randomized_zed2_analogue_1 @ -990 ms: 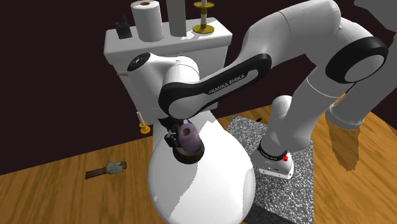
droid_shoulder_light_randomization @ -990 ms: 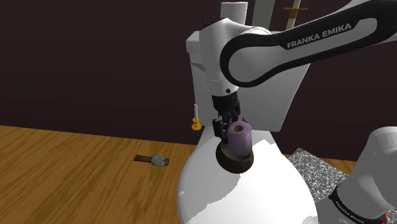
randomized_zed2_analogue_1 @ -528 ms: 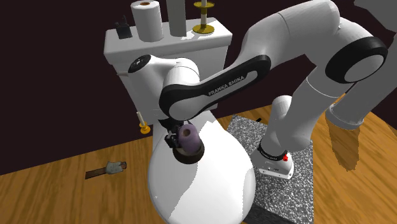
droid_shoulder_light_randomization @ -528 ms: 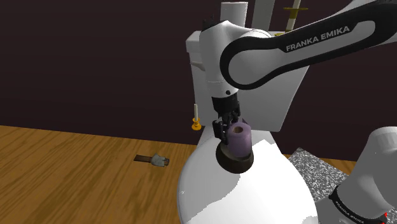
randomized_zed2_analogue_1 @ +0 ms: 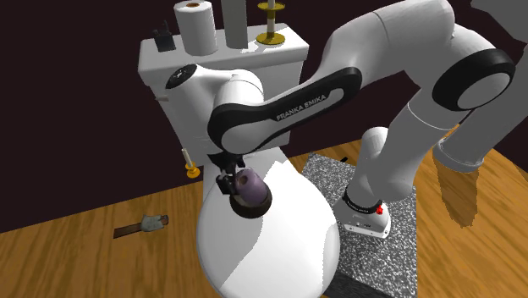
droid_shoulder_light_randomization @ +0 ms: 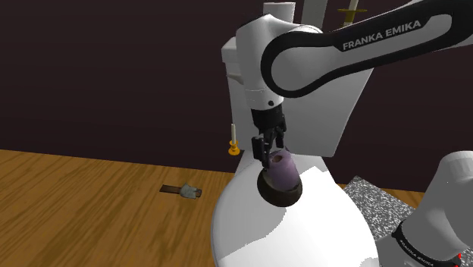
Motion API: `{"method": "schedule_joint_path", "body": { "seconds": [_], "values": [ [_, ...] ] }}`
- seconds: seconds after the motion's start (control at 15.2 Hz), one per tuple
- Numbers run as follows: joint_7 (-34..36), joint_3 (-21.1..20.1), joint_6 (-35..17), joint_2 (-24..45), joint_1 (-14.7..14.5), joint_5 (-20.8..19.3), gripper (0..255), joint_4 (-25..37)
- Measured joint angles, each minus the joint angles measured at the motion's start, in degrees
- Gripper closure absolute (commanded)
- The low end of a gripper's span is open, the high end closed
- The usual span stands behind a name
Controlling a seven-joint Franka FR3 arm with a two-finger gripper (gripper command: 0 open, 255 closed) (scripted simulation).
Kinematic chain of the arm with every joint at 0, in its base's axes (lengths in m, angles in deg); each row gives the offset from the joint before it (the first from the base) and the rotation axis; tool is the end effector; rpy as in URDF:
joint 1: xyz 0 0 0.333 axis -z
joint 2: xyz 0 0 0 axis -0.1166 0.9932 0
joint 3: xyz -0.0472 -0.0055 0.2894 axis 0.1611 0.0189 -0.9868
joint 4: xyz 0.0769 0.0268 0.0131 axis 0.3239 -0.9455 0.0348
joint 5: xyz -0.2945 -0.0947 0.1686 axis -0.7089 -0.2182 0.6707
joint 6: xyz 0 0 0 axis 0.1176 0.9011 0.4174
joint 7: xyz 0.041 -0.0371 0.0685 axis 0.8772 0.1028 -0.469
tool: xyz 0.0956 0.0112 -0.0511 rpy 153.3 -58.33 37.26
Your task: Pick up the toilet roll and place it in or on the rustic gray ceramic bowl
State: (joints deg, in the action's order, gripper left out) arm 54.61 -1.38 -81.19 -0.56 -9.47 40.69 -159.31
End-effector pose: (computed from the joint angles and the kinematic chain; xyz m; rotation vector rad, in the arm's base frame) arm 0.3785 0.2295 0.4640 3.0273 0.4686 -0.3461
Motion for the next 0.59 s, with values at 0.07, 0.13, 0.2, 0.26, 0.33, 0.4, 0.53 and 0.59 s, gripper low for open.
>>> {"method": "schedule_joint_path", "body": {
  "seconds": [0.07,0.13,0.2,0.26,0.33,0.4,0.53,0.59],
  "values": [
    [0.32,-0.1,1.94,0.41,-0.05,-0.06,0,2.37],
    [0.32,-0.04,3.22,0.8,0.02,-0.19,0,4.03],
    [0.2,0.05,3.85,0.79,0.09,-0.24,0,4.63],
    [0.23,0.06,4.27,0.9,0.1,-0.27,0,5.14],
    [0.22,0.07,4.54,0.86,0.11,-0.27,0,5.35],
    [0.22,0.07,4.68,0.81,0.11,-0.26,0,5.44],
    [0.21,0.08,4.77,0.79,0.11,-0.26,0,5.5],
    [0.21,0.08,4.78,0.79,0.11,-0.26,0,5.51]
  ]
}}
